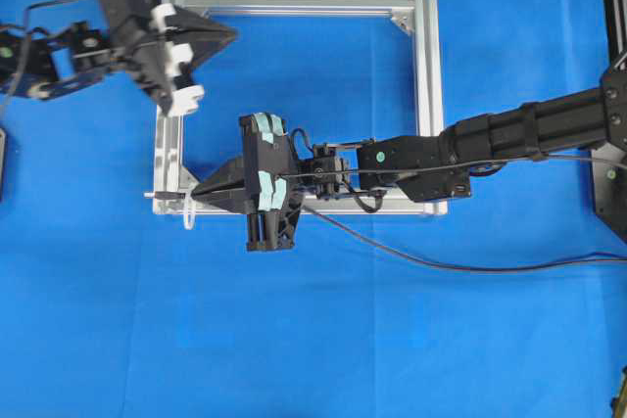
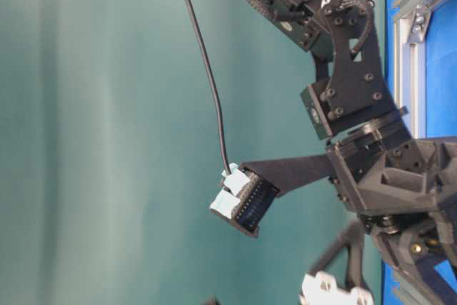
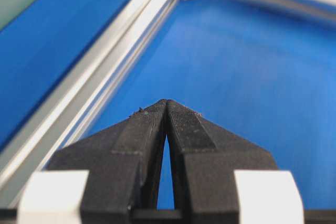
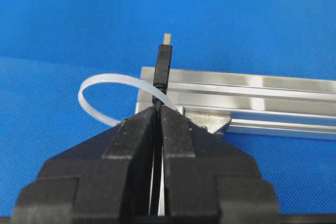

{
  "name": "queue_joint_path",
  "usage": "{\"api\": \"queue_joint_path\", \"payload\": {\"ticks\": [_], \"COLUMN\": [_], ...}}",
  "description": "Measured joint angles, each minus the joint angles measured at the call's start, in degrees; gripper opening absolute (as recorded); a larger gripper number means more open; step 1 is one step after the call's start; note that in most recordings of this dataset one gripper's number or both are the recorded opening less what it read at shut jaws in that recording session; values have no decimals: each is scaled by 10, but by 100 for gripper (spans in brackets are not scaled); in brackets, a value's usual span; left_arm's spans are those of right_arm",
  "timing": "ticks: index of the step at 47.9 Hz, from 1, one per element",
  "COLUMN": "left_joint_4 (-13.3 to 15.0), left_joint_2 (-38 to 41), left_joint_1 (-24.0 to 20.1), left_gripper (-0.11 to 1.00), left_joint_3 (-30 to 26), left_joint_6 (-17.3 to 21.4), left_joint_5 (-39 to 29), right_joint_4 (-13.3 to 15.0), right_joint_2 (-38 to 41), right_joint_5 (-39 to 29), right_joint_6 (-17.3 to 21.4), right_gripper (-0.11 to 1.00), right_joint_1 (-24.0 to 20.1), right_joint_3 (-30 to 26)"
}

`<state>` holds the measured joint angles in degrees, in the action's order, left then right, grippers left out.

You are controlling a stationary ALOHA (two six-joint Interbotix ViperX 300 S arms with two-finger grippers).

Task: Insert the wire through the string loop located on the left side.
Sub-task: 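Move the left gripper down toward the plug emerging from the loop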

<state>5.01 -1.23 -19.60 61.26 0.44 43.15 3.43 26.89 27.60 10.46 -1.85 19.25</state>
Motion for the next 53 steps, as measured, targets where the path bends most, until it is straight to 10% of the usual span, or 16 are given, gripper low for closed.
{"api": "queue_joint_path", "payload": {"ticks": [38, 53], "left_joint_4": [-1, -4], "left_joint_2": [-111, -134], "left_joint_1": [-18, 120], "left_gripper": [0, 0], "left_joint_3": [142, 143], "left_joint_6": [-4, -8], "left_joint_5": [0, 1], "right_joint_4": [0, -1], "right_joint_2": [0, 0], "right_joint_5": [0, 1], "right_joint_6": [0, 0], "right_gripper": [-10, -10], "right_joint_1": [0, 0], "right_joint_3": [0, 0]}}
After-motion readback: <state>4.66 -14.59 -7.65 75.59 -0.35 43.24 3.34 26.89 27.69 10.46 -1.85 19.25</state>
